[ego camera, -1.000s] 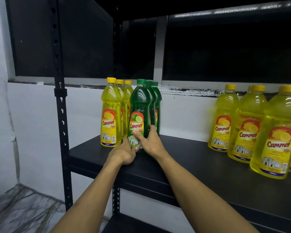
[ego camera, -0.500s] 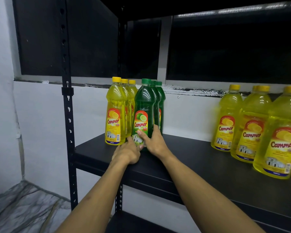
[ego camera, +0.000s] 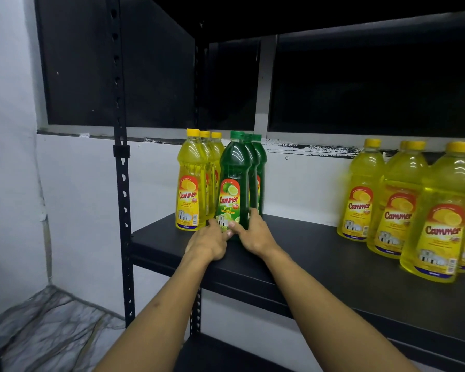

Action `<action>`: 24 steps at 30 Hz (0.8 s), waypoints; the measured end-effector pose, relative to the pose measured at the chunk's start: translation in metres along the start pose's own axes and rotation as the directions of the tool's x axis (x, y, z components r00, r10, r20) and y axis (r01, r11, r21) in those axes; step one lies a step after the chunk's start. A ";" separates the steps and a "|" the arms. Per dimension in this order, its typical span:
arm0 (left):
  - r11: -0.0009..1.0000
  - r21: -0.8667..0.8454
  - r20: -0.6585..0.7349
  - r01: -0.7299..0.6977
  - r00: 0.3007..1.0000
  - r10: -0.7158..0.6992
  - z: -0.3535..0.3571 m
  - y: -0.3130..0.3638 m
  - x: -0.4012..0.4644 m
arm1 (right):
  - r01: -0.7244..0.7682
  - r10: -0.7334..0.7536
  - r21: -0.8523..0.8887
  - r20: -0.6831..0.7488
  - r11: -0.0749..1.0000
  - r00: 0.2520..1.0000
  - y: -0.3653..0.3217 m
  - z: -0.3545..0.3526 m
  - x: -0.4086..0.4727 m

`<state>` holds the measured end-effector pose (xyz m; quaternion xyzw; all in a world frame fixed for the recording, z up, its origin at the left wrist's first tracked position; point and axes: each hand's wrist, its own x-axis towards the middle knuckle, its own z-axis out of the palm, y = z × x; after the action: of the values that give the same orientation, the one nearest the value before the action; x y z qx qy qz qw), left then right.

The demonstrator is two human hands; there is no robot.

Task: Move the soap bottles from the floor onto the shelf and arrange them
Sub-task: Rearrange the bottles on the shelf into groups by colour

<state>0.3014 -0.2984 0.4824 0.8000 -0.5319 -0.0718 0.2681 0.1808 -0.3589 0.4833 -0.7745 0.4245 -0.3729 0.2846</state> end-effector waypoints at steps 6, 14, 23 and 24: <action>1.000 -0.003 -0.110 -0.017 0.994 0.017 -0.006 0.000 -0.015 | -0.089 0.098 -0.473 -0.005 0.877 0.995 0.009 -0.036 -0.040; 0.998 0.058 -0.154 -0.038 0.987 0.047 -0.008 0.000 -0.024 | -0.126 0.102 -0.643 -0.074 0.755 0.992 0.045 -0.123 -0.108; 0.988 0.122 -0.295 -0.099 0.947 0.131 0.006 0.015 -0.041 | -0.382 0.165 -0.370 -0.500 0.847 0.850 0.094 -0.224 -0.156; 0.987 0.098 -0.260 -0.125 0.955 0.146 0.009 0.020 -0.042 | -0.394 0.161 -0.323 -0.560 0.861 0.812 0.097 -0.230 -0.155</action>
<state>0.2637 -0.2706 0.4779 0.7742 -0.5471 0.0761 0.3090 -0.1067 -0.2989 0.4869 -0.6164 0.6665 -0.4176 0.0378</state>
